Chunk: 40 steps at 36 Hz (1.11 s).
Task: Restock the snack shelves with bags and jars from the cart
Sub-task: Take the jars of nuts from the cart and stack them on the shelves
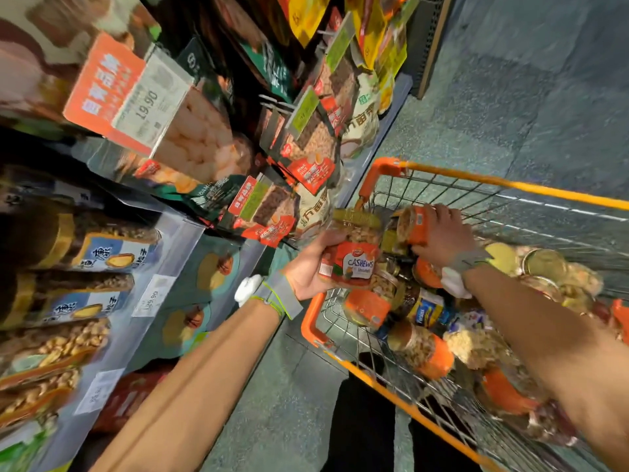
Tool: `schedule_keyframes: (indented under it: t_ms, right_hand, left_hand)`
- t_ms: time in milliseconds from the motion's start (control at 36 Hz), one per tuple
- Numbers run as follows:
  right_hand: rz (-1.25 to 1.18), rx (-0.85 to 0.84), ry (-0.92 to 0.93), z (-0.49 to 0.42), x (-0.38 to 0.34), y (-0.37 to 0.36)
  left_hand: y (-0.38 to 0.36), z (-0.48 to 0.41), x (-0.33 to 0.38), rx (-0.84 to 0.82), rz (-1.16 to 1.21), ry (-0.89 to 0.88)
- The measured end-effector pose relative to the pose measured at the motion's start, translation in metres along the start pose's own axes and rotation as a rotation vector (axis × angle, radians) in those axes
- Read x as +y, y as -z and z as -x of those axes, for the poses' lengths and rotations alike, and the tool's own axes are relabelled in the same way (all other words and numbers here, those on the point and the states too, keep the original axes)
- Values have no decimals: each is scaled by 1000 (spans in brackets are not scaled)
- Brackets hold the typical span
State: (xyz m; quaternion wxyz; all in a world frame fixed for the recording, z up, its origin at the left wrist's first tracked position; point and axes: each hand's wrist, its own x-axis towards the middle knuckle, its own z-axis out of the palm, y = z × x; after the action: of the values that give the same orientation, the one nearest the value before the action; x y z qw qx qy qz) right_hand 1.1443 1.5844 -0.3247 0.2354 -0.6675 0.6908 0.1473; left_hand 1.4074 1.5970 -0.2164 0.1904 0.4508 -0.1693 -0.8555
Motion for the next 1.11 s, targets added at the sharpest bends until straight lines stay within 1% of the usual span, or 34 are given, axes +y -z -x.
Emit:
schedule_keyframes:
  t_ms: [83, 111, 139, 194, 222, 250, 278, 306, 333, 361, 389, 444, 556, 611, 667, 722, 778, 806, 833, 917, 944, 1000, 1056, 1111]
  right_hand:
    - [-87, 53, -3, 3, -8, -8]
    - [-181, 74, 9, 9, -4, -9]
    - [-328, 87, 0, 13, 2, -12]
    - [-616, 199, -95, 27, 22, -10]
    - [-700, 274, -180, 32, 33, -11]
    - [-713, 303, -264, 35, 51, -10]
    - [-667, 252, -331, 37, 67, -10]
    - [-592, 140, -375, 38, 85, -11]
    - [-504, -9, -399, 41, 97, -14]
    - [-404, -135, -398, 45, 108, -16]
    - [-315, -211, -362, 50, 111, -18]
    - [-206, -266, -274, 58, 107, -19]
    - [-298, -384, -202, 54, 92, -19]
    - [-271, -405, -229, 48, 85, -28]
    - [-207, -466, -311, 46, 74, -40]
    - [-176, -444, -340, 46, 72, -48]
    - [-218, -416, -349, 43, 84, -57]
    - [-278, -426, -338, 42, 88, -52]
    - [-370, -426, -342, 38, 100, -55]
    - [-674, -391, -358, 44, 122, -27]
    - [-777, -351, -357, 46, 130, -18]
    - [-880, -321, -369, 54, 152, 1]
    - [-899, -311, -372, 59, 175, 10]
    - [-843, -292, -382, 66, 198, 13]
  left_hand:
    - [4, -6, -1, 8, 4, -4]
    - [3, -10, -4, 27, 6, 3]
    - [1, -12, -6, 55, 6, 15]
    - [-11, -18, -10, 104, -7, 41]
    - [-16, -20, -12, 117, -16, 48]
    - [-24, -23, -10, 145, -16, 52]
    - [-29, -26, -10, 165, -18, 64]
    - [-37, -31, -8, 191, -18, 73]
    - [-39, -35, -8, 201, -21, 82]
    - [-46, -41, -8, 194, -28, 94]
    - [-49, -45, -9, 178, -36, 108]
    - [-58, -53, -10, 165, -24, 130]
    - [-68, -70, -17, 136, -2, 76]
    - [-69, -75, -22, 106, -16, 58]
    - [-68, -80, -27, 84, -23, 73]
    - [-70, -82, -30, 67, -34, 86]
    - [-71, -86, -32, 89, -63, 104]
    - [-69, -86, -32, 81, -77, 121]
    - [-69, -87, -32, 86, -94, 136]
    - [-71, -85, -29, 94, -125, 180]
    - [-72, -86, -27, 77, -121, 171]
    - [-73, -90, -29, 84, -134, 134]
    - [-79, -90, -29, 78, -134, 107]
    - [-88, -90, -31, 51, -127, 91]
